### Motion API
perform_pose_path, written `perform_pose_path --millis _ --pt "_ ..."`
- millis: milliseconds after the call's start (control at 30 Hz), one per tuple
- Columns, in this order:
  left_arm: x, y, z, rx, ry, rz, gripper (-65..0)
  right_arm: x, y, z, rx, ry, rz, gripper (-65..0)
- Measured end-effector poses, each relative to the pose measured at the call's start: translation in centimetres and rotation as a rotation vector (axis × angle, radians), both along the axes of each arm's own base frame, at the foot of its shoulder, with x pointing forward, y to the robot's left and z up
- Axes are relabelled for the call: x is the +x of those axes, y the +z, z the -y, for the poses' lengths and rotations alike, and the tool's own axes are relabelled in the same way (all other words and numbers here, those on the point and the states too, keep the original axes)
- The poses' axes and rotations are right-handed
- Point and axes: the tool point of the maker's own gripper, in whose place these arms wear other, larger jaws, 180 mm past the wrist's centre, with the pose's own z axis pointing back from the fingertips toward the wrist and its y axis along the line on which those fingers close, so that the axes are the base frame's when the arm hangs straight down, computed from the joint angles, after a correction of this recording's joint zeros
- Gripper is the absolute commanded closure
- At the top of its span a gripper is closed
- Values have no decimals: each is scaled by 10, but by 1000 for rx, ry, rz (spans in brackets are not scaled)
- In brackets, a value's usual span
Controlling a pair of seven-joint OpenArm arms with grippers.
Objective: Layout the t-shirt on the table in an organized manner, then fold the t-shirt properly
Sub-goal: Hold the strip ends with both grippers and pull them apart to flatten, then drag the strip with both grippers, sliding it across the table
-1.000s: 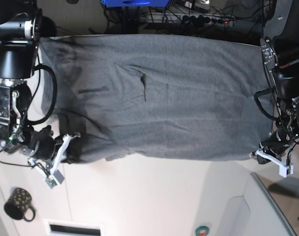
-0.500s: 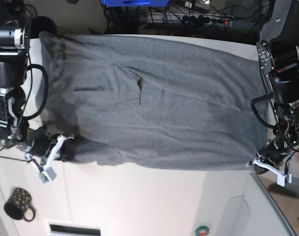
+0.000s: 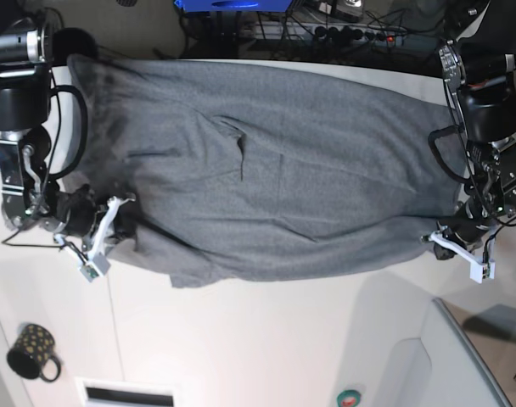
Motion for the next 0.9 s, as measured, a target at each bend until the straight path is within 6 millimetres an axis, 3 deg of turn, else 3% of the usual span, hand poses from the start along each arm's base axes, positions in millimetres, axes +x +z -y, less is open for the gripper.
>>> perform_pose_path --millis 233,367,500,633,767,900 --pt "-33 -21 -13 26 3 -71 0 -36 -15 19 -30 -43 -78 -6" --pt "-39 -20 -24 39 12 -78 0 -42 -5 38 -65 -76 -75 -6" --pt "-46 -22 -10 24 -82 -145 0 -61 -3 37 -104 -51 -98 -6" --pt "-46 -6 2 66 -139 -98 0 -73 1 36 -110 -71 -116 -6" --pt "-57 -8 15 86 -171 -98 0 -93 4 29 -108 -84 -119 -6" --pt "-60 -7 14 93 -179 -99 0 -112 11 26 -144 -62 -127 -6"
